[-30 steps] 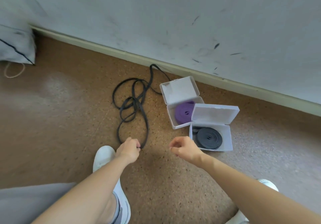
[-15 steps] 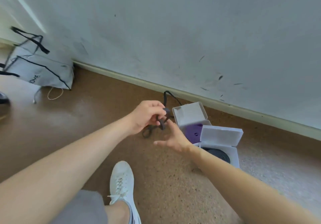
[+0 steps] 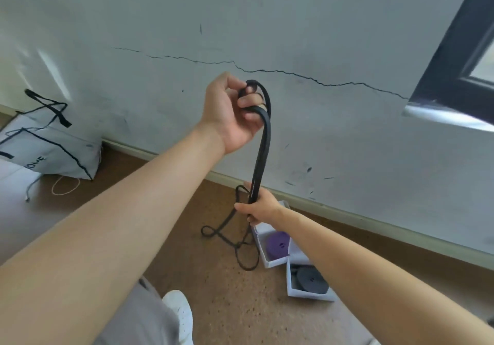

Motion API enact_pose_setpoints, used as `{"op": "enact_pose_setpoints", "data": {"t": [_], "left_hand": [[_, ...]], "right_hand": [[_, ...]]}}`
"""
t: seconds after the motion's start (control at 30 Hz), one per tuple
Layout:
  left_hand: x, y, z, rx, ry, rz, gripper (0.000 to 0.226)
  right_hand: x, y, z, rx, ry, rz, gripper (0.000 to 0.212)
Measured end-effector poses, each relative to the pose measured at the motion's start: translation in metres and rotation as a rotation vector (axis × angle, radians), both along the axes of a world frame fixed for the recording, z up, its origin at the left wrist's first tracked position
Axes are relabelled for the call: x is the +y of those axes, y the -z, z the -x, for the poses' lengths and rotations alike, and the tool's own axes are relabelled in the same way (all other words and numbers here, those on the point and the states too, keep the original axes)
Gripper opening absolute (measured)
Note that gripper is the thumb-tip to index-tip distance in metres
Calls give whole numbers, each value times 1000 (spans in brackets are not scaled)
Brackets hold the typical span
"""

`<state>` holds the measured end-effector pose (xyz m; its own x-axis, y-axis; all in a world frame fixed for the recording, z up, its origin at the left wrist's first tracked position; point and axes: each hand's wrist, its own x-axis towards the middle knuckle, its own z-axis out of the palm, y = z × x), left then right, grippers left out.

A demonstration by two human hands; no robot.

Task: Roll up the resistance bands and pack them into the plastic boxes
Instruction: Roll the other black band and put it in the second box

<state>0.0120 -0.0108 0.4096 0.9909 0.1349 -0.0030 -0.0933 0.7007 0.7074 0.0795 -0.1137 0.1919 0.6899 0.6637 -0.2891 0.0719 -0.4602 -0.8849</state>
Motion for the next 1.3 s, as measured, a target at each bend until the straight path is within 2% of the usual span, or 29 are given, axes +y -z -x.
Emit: {"op": "enact_pose_setpoints", "data": {"t": [0.07, 0.1, 0.2, 0.33, 0.47, 0.63, 0.73, 0.77, 0.83, 0.9, 0.97, 1.17, 1.23, 1.3], "left_hand": [[2, -7, 3, -48, 2, 33, 8], [4, -11, 5, -69, -12, 46, 7], [24, -11, 6, -69, -141, 33, 10], [56, 9, 5, 85, -266, -163, 17], [72, 30, 4, 207, -383, -340, 12], [66, 37, 4, 278, -382, -541, 4], [59, 36, 2, 312, -333, -762, 3], [56, 34, 1, 298, -301, -842, 5], [51, 33, -2, 233, -232, -942, 23], [42, 29, -5, 172, -191, -971, 52], [32, 22, -10, 124, -176, -991, 66], [-4, 9, -18, 18, -186, -1018, 24], [-13, 7, -20, -27, -198, -974, 9], [-18, 3, -18, -44, -194, -905, 7]], "right_hand": [[0, -10, 1, -7, -4, 25, 19], [0, -16, 2, -7, -6, 21, 14], [-2, -41, -1, 25, 64, -62, 25], [-9, -97, -16, 9, 123, -205, 13], [-11, -171, -27, 16, 110, -389, 18], [-3, -255, -30, -75, 74, -509, 15], [-4, -306, -30, -133, 79, -534, 9], [-4, -321, -29, -154, 78, -541, 10], [-4, -346, -25, -186, 76, -570, 11], [-4, -368, -22, -200, 64, -621, 10], [-8, -384, -20, -166, 59, -688, 8], [-29, -398, -27, -99, 143, -784, 11], [-41, -400, -31, -117, 179, -787, 12], [-56, -403, -36, -155, 234, -777, 11]]}}
